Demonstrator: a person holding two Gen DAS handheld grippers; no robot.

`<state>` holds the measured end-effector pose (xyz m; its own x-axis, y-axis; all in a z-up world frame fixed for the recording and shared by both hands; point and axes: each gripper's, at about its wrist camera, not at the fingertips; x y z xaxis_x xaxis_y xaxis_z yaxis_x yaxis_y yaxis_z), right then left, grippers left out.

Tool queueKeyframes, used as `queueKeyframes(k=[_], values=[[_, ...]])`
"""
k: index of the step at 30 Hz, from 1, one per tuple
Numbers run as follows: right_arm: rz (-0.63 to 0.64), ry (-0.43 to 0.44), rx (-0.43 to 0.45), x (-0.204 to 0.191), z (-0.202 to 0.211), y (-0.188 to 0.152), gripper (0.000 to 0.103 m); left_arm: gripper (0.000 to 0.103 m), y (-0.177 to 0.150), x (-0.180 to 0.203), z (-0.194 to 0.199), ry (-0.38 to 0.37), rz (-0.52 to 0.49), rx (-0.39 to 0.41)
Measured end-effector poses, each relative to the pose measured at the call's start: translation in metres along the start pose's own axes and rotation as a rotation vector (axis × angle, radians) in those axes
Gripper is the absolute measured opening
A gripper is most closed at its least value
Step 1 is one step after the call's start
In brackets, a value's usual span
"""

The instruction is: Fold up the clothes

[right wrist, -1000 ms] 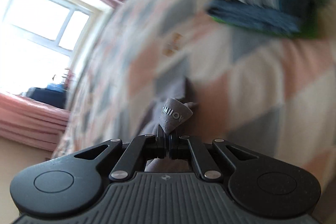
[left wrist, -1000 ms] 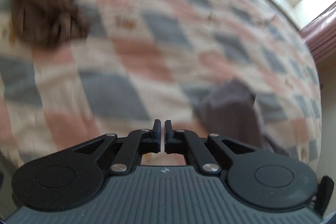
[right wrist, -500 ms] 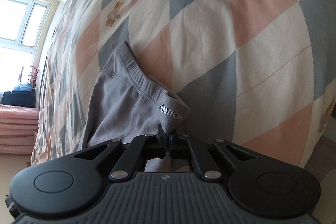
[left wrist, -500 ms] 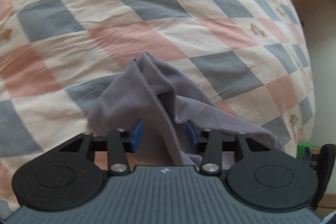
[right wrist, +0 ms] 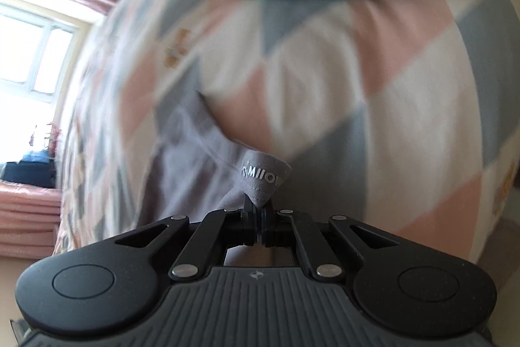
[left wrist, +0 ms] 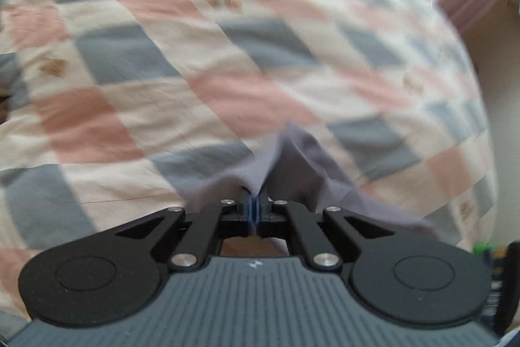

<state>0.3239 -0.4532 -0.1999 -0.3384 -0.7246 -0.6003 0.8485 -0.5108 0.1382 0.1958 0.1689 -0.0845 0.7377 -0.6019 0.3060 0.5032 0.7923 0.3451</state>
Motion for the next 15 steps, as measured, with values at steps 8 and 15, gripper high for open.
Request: queueKeyframes(k=[8,15], values=[[0.172,0.017,-0.089,-0.030,0.015,-0.005,0.001,0.004,-0.116,-0.116,0.067,0.211,0.204,-0.070],[0.123,-0.135,-0.154,0.003,-0.001,-0.015,0.001,0.000,-0.164,-0.120,0.039,0.351,0.007,-0.156]])
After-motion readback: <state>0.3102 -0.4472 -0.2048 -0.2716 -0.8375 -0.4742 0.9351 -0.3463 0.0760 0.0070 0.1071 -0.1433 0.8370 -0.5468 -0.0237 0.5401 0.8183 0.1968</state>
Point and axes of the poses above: each gripper's, at about its wrist camera, not at the fingertips, and z roughly against the way its jaws point, x to its right, y to its top, and after that the axes turned 1 degree about -x, right-handed
